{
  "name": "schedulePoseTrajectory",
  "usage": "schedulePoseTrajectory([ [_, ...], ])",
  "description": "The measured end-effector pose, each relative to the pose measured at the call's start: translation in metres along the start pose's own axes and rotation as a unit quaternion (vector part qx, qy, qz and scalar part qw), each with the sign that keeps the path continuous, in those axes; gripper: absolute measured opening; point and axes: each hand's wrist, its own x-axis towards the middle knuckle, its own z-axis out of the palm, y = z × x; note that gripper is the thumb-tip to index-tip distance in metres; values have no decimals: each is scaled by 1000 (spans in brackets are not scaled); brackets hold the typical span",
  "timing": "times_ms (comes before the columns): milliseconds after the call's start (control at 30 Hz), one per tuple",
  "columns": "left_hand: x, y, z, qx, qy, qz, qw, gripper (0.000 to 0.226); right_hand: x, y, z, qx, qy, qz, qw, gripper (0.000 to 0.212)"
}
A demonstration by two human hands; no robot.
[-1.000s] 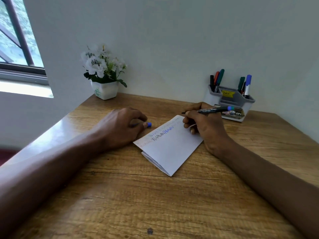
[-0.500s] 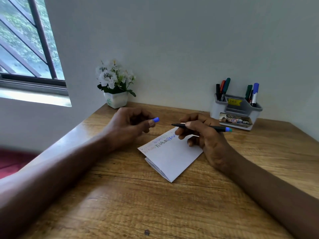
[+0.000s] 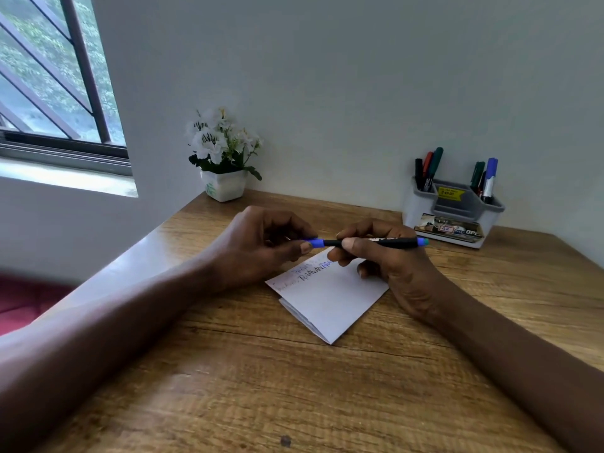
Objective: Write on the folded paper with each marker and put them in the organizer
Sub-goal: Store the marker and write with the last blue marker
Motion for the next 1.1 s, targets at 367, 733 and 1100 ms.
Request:
schedulePoseTrajectory([
  [367, -5, 14, 1, -216, -26, -29, 976, 26, -7, -12, 17, -12, 8, -37, 999, 22],
  [733, -3, 14, 9, -293, -25, -52, 954, 30, -14, -19, 28, -31, -10, -99, 995, 11],
  [1100, 1, -5, -5, 266, -125, -68, 953, 77, -11, -30, -23, -22, 79, -36, 996, 58],
])
